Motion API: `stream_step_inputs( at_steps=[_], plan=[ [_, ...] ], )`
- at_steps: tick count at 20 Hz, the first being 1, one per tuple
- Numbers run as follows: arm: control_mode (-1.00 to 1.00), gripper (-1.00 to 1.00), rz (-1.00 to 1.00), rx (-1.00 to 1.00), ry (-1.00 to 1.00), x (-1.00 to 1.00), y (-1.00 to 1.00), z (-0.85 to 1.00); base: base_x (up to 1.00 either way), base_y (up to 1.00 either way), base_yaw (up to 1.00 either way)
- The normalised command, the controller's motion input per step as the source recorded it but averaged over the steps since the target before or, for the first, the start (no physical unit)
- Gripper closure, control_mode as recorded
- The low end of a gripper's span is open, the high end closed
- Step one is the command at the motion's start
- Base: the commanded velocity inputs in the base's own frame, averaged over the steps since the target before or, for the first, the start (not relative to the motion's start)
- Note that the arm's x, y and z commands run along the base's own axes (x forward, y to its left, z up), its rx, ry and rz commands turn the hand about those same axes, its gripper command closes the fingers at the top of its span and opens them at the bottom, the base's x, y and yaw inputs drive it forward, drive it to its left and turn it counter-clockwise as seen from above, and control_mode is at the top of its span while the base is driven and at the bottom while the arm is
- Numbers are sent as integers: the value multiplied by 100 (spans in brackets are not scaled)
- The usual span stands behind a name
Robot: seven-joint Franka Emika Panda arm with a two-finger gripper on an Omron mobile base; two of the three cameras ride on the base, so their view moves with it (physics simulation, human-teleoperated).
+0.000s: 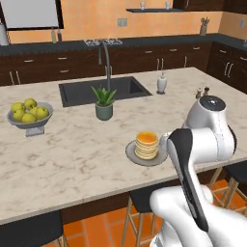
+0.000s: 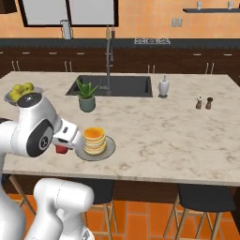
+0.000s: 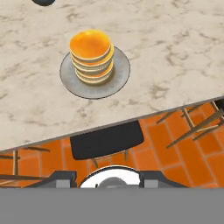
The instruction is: Take the strawberry from the fridge and place it on top of the pancake, located on the dining counter.
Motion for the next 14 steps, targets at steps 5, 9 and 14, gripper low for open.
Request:
stream_step_inputs(
  at_steps=[5, 9, 14],
  plan=[
    [-100, 100, 2, 0, 2, 100, 10, 11, 0, 0, 0],
    [-100, 100, 0, 0, 7, 100, 19, 5, 0, 0, 0],
    [-100, 100, 0, 0, 14, 100, 8, 0, 0, 0, 0]
  ],
)
